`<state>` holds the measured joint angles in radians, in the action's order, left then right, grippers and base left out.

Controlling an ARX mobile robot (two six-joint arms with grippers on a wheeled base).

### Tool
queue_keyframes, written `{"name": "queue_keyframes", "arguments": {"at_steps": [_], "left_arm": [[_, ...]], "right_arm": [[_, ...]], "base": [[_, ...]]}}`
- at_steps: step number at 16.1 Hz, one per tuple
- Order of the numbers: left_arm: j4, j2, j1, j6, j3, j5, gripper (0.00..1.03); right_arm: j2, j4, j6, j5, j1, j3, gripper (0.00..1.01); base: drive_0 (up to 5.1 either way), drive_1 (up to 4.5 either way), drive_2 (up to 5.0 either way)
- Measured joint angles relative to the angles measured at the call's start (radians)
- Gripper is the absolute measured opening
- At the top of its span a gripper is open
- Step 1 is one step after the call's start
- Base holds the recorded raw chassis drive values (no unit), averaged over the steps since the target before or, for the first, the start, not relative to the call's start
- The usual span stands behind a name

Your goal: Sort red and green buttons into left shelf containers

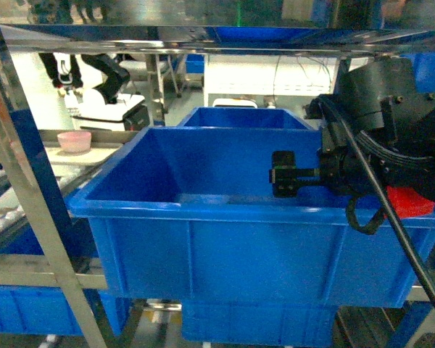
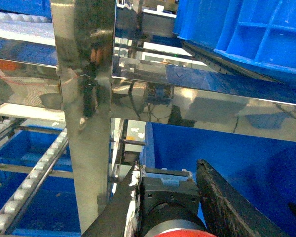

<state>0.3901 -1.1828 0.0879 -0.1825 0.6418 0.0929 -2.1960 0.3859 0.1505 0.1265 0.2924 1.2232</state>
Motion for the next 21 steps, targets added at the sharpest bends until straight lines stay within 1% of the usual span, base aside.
{"name": "queue_keyframes", "arguments": {"at_steps": [1, 2, 3, 4, 5, 6, 7, 8, 9, 10, 11, 12, 13, 14, 15, 19, 20, 21], "left_arm": [[0.000, 0.000, 0.000, 0.000, 0.000, 0.000, 0.29], [0.000, 0.000, 0.000, 0.000, 0.000, 0.000, 0.29], [0.000, 0.000, 0.000, 0.000, 0.000, 0.000, 0.29], [0.000, 0.000, 0.000, 0.000, 0.000, 0.000, 0.29], [0.000, 0.000, 0.000, 0.000, 0.000, 0.000, 0.29], [0.000, 0.000, 0.000, 0.000, 0.000, 0.000, 0.29], [0.000, 0.000, 0.000, 0.000, 0.000, 0.000, 0.29], [0.000, 0.000, 0.000, 0.000, 0.000, 0.000, 0.29], [0.000, 0.000, 0.000, 0.000, 0.000, 0.000, 0.29], [0.000, 0.000, 0.000, 0.000, 0.000, 0.000, 0.29], [0.000, 0.000, 0.000, 0.000, 0.000, 0.000, 0.29], [0.000, 0.000, 0.000, 0.000, 0.000, 0.000, 0.29], [0.000, 0.000, 0.000, 0.000, 0.000, 0.000, 0.29], [0.000, 0.000, 0.000, 0.000, 0.000, 0.000, 0.29], [0.000, 0.000, 0.000, 0.000, 0.000, 0.000, 0.29], [-0.001, 0.000, 0.000, 0.000, 0.000, 0.000, 0.29], [0.002, -0.009, 0.012, -0.014, 0.000, 0.004, 0.29], [-0.008, -0.031, 0.028, -0.020, 0.002, 0.013, 0.29]], "right_arm": [[0.039, 0.100, -0.028, 0.035, 0.001, -0.066, 0.98], [0.087, 0.177, -0.032, 0.056, -0.002, -0.132, 0.98], [0.153, 0.281, -0.043, 0.077, -0.009, -0.221, 0.98], [0.225, 0.381, -0.043, 0.094, -0.019, -0.326, 0.98], [0.304, 0.454, -0.048, 0.090, -0.027, -0.439, 0.98], [0.367, 0.503, -0.052, 0.073, -0.031, -0.534, 0.98], [0.439, 0.534, -0.049, 0.050, -0.040, -0.636, 0.98], [0.504, 0.571, -0.045, 0.042, -0.045, -0.723, 0.98], [0.607, 0.584, -0.039, 0.033, -0.061, -0.821, 0.98], [0.710, 0.563, -0.027, 0.028, -0.078, -0.892, 0.98], [0.821, 0.503, -0.024, 0.008, -0.097, -0.959, 0.98], [0.911, 0.428, -0.016, -0.008, -0.105, -1.009, 0.98], [1.020, 0.318, -0.009, -0.014, -0.108, -1.049, 0.98], [1.136, 0.230, -0.009, -0.008, -0.095, -1.062, 0.98], [1.189, 0.232, -0.009, -0.011, -0.088, -1.061, 0.98], [1.179, 0.223, -0.009, -0.012, -0.089, -1.056, 0.98], [1.179, 0.223, -0.009, -0.012, -0.089, -1.056, 0.98], [1.179, 0.222, -0.009, -0.011, -0.089, -1.056, 0.98]], "base": [[0.0, 0.00, 0.0], [0.0, 0.00, 0.0], [0.0, 0.00, 0.0], [0.0, 0.00, 0.0], [0.0, 0.00, 0.0], [0.0, 0.00, 0.0], [0.0, 0.00, 0.0], [0.0, 0.00, 0.0], [0.0, 0.00, 0.0], [0.0, 0.00, 0.0], [0.0, 0.00, 0.0], [0.0, 0.00, 0.0], [0.0, 0.00, 0.0], [0.0, 0.00, 0.0], [0.0, 0.00, 0.0], [0.0, 0.00, 0.0], [0.0, 0.00, 0.0], [0.0, 0.00, 0.0]]}}
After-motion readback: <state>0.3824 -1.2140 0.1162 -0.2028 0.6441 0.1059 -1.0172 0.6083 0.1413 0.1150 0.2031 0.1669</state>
